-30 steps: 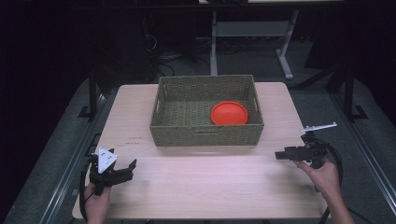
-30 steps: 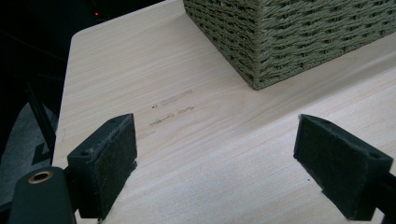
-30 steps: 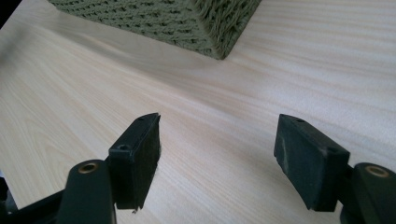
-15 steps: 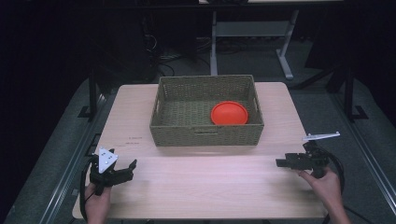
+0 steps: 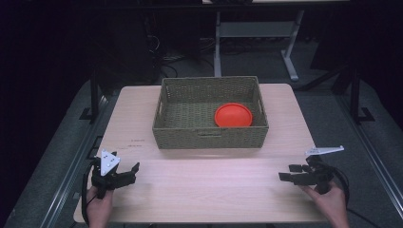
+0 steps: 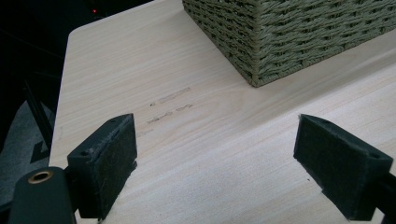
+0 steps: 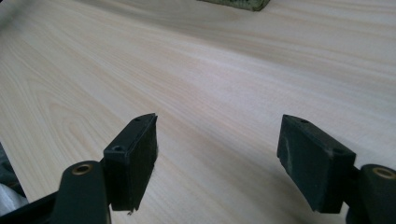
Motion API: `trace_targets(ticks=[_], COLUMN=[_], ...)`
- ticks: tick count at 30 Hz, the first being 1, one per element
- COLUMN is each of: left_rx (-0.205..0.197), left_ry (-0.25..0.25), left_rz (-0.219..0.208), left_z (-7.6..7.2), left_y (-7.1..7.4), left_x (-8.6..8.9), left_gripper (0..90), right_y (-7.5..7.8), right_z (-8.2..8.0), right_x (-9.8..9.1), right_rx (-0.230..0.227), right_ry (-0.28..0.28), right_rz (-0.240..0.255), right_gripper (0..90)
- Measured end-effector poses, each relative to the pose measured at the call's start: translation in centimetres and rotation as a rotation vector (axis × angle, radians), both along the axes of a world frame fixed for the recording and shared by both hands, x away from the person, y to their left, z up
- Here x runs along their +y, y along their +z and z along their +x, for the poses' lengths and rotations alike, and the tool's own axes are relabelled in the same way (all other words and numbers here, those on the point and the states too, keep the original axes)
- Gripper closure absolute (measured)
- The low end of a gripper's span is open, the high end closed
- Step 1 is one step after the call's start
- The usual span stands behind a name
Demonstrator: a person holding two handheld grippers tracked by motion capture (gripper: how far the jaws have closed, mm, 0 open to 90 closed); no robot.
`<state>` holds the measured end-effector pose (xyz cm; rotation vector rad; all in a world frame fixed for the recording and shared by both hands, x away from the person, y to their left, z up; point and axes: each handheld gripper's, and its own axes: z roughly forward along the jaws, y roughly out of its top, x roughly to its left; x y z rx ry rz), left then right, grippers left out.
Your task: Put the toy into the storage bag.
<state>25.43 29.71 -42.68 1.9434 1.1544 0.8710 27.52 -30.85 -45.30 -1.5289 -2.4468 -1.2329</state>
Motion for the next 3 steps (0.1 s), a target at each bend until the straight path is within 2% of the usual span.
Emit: trace_targets(ticks=[2, 3], left_rx=[0.0, 0.0], left_ry=[-0.002, -0.002], left_rz=[0.003, 0.003], left_z=[0.05, 0.05], left_y=[0.0, 0.0], left_x=[0.03, 0.03], left_gripper=[12.9, 12.9], right_y=[-0.22, -0.39], right_z=[-0.89, -1.46], right_x=[0.45, 0.66], right_rx=[-0.021, -0.051], right_ry=[-0.012, -0.01], right_rz=[0.011, 0.015], right_gripper=[26.5, 26.5])
